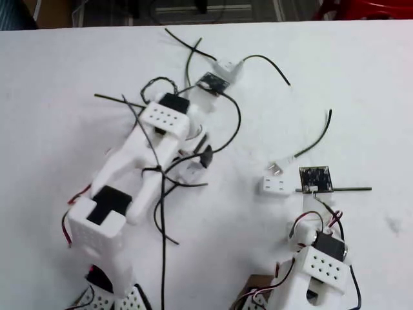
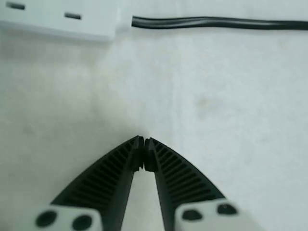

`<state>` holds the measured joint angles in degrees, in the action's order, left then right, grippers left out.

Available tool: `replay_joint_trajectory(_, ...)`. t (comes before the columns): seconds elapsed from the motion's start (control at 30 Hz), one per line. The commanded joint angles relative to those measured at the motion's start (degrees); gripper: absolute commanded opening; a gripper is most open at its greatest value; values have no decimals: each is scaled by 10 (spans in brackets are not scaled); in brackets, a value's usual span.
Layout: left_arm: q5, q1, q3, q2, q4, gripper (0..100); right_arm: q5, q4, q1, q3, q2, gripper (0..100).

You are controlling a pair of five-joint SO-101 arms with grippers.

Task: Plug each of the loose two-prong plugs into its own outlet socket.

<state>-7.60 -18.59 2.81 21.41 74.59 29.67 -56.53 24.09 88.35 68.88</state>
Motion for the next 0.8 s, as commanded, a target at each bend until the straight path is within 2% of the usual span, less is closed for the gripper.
replay_joint_trajectory(0.0,0,-1,11,15,-6,268,0,8,3,-4,2,19)
replay_joint_trajectory(0.23,1,-13,11,46,-26,255,0,8,3,-4,2,19)
replay_joint_trajectory(0.47,1,-13,11,57,-70,62,0,8,3,-4,2,19)
replay_joint_trajectory(0.63,1,-15,17,51,-109,52,0,8,3,-4,2,19)
replay_joint_trajectory(0.77,5,-15,87,57,-113,51,0,8,3,-4,2,19)
